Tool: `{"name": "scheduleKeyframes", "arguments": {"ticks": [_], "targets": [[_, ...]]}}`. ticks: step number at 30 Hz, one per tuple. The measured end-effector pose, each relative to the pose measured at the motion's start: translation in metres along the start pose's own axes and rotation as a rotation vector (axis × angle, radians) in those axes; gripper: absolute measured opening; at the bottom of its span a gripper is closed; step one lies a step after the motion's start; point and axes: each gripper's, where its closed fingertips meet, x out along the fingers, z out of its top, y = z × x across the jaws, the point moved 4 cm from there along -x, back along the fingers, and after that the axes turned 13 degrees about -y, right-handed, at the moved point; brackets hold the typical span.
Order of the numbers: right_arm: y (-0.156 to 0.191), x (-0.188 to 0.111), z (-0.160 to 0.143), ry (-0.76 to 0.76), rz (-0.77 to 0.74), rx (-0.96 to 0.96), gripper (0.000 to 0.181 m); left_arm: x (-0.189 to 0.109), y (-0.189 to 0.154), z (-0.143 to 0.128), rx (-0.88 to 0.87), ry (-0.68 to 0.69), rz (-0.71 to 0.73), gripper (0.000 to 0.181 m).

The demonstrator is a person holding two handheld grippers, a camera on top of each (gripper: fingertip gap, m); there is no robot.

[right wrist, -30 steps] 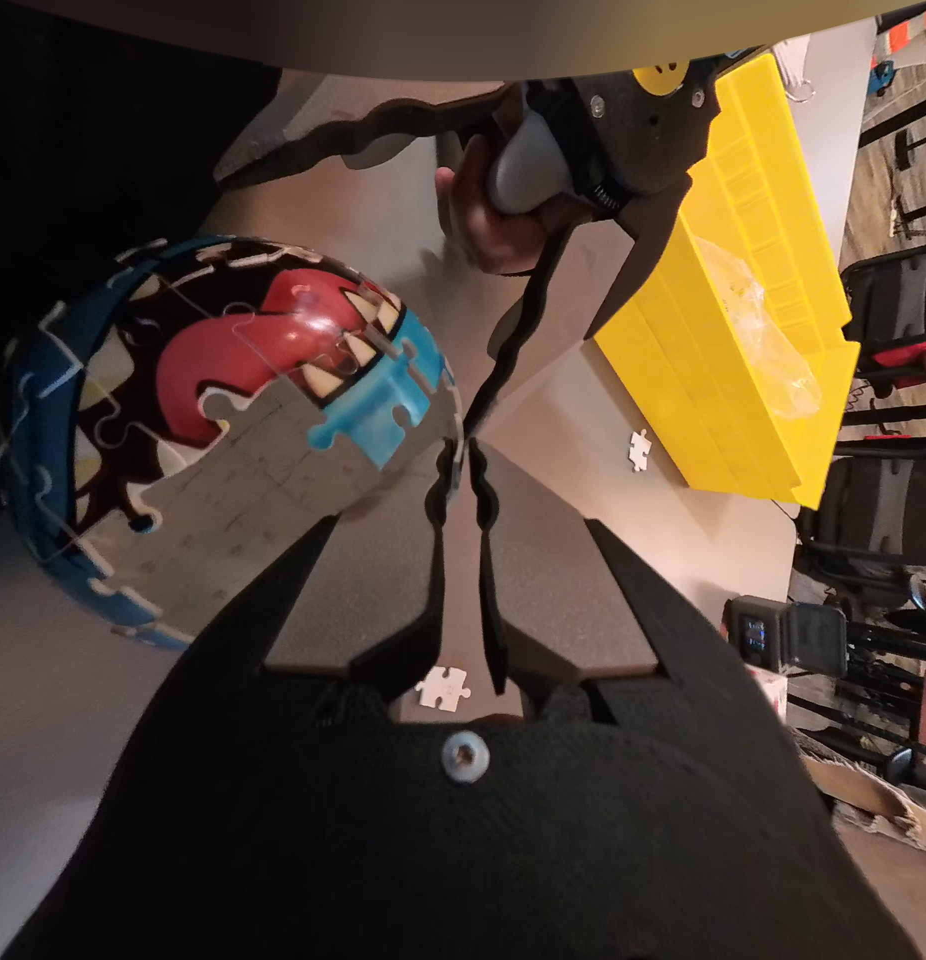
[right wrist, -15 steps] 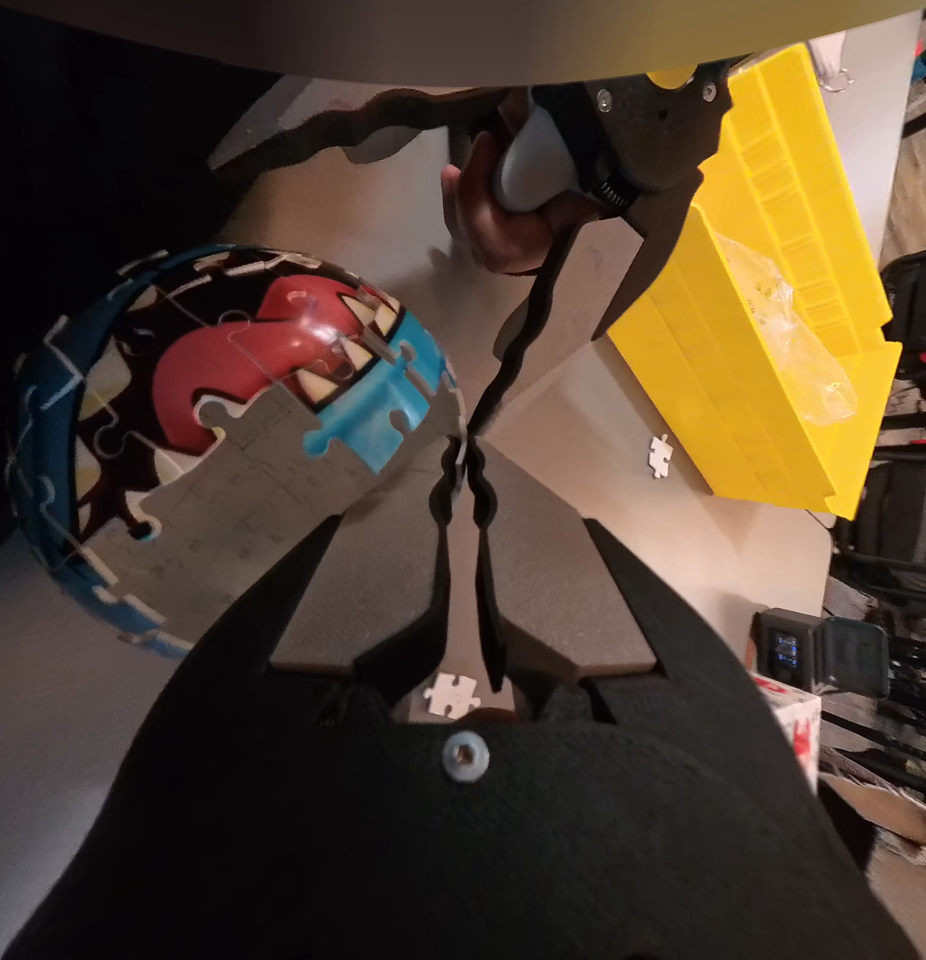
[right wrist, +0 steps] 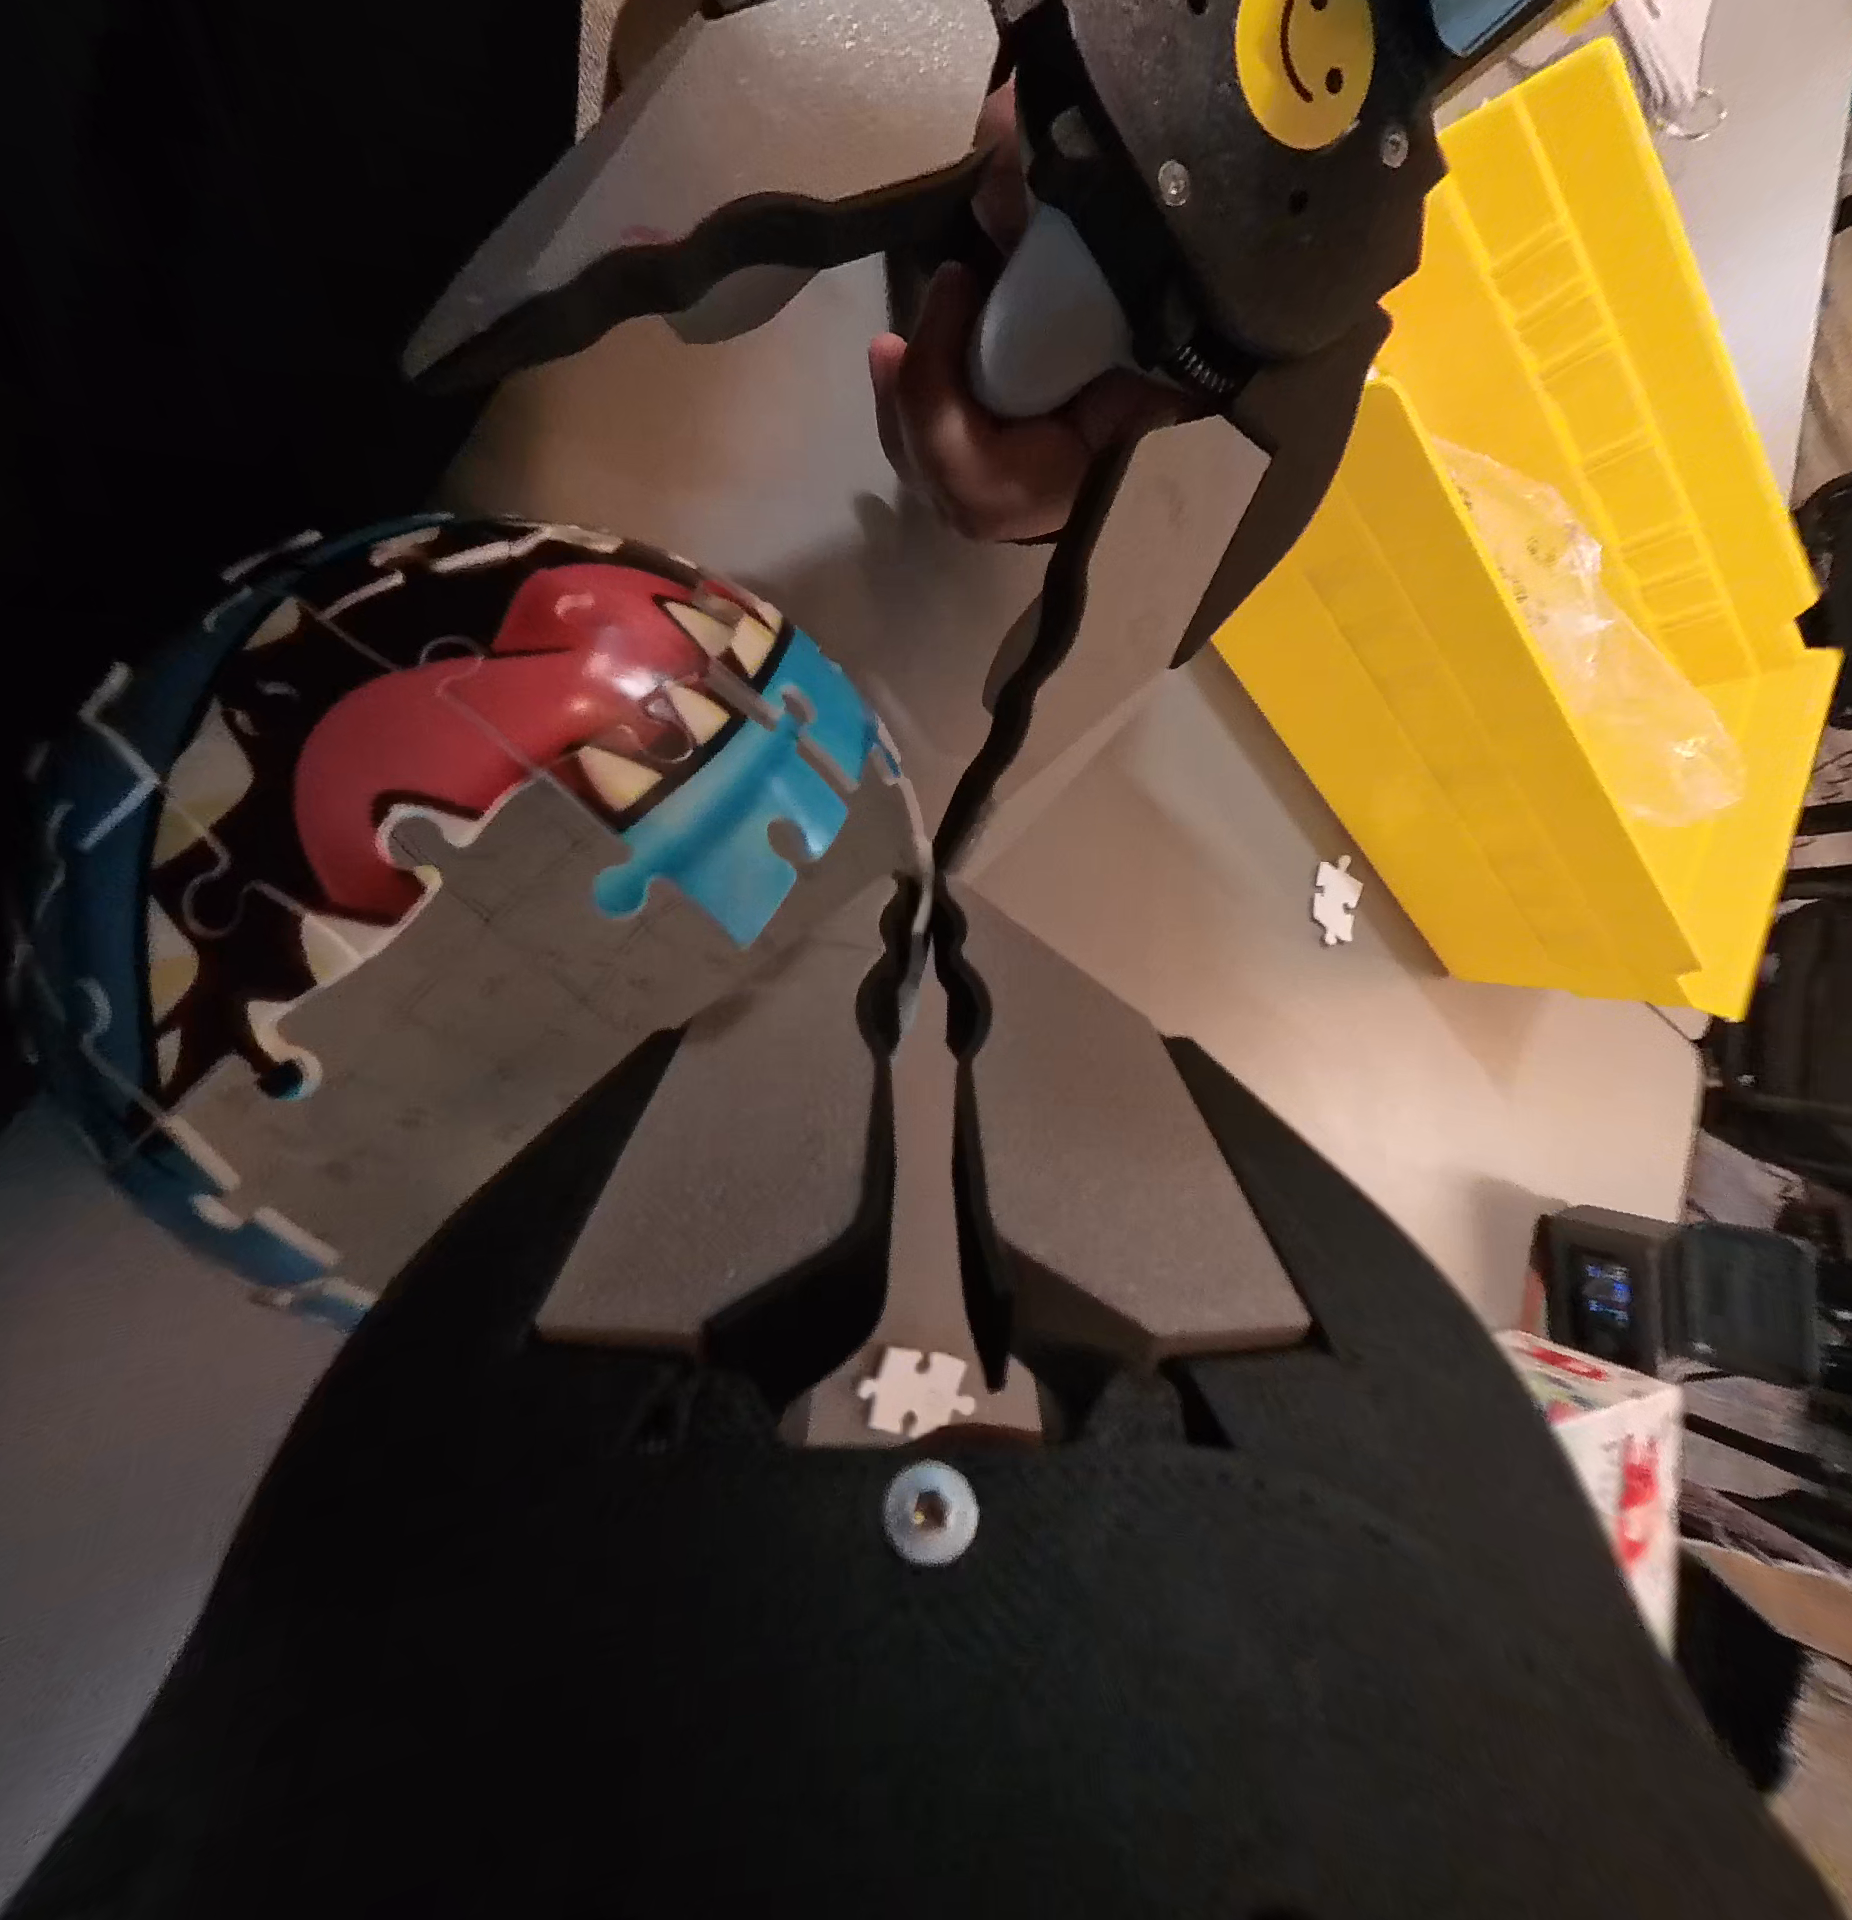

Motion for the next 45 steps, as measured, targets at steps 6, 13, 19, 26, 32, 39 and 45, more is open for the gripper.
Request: {"name": "scheduleKeyframes", "arguments": {"ticks": [6, 13, 19, 26, 32, 39, 45], "targets": [[-0.001, -0.006, -0.003, 0.016, -0.039, 0.010, 0.016, -0.001, 0.000, 0.000, 0.005, -0.001, 0.004, 0.107], [0.004, -0.013, 0.004, -0.019, -0.025, -0.002, 0.000, -0.001, -0.001, 0.000, 0.004, -0.004, 0.002, 0.106], [-0.004, -0.024, 0.005, -0.073, -0.104, 0.079, 0.000, -0.004, -0.001, -0.001, -0.009, -0.013, -0.005, 0.103], [-0.007, -0.095, -0.011, -0.290, -0.216, 0.482, 0.039, -0.014, 0.002, -0.009, -0.022, 0.018, 0.043, 0.102], [0.057, -0.076, -0.042, -0.362, -0.126, 0.543, 0.072, -0.015, 0.001, -0.022, 0.018, 0.073, 0.183, 0.105], [0.085, -0.041, -0.044, -0.362, -0.133, 0.442, 0.088, 0.006, -0.002, -0.027, 0.043, 0.113, 0.315, 0.109], [0.084, -0.028, -0.037, -0.337, -0.251, 0.318, 0.095, 0.025, 0.000, -0.037, 0.172, 0.244, 0.346, 0.118]]}}
